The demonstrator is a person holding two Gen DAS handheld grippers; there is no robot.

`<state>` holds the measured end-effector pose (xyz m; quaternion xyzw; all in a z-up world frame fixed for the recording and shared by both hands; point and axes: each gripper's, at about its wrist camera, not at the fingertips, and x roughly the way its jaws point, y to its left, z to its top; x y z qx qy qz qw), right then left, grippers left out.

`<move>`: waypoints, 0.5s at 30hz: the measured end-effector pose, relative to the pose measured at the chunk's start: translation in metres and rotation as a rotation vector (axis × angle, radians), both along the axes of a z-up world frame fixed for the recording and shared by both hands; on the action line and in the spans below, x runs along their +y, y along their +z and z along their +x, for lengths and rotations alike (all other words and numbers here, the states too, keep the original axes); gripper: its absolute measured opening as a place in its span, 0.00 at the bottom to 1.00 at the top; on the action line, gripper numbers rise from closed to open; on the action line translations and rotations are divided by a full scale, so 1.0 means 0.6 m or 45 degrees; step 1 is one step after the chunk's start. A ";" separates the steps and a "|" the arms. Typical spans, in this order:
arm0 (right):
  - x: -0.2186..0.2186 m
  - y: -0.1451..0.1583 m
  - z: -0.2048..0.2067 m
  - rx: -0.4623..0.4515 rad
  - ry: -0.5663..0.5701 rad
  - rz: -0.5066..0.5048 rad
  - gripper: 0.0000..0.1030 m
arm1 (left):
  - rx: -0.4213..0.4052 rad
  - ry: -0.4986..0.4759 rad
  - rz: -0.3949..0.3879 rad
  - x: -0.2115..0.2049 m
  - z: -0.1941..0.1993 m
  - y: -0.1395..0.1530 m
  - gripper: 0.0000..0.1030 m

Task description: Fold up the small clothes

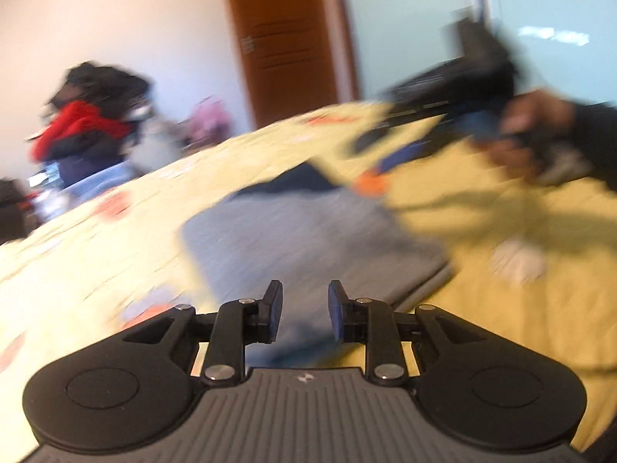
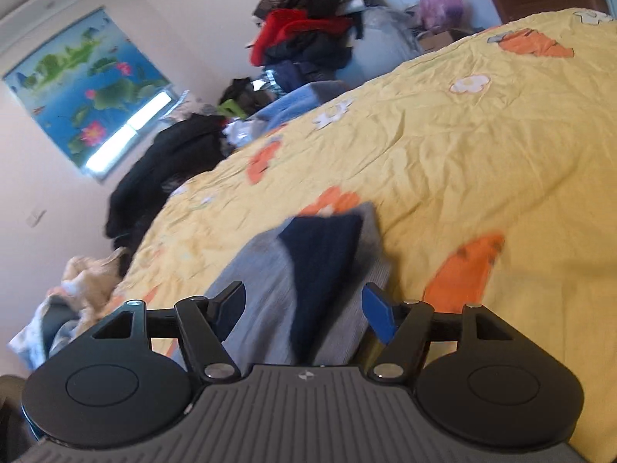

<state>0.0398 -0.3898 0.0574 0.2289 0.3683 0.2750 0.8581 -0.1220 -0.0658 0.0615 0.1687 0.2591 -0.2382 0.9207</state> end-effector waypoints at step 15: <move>0.099 -0.029 -0.055 0.012 0.138 -0.243 0.47 | 0.161 0.201 -0.091 0.032 0.047 -0.062 0.24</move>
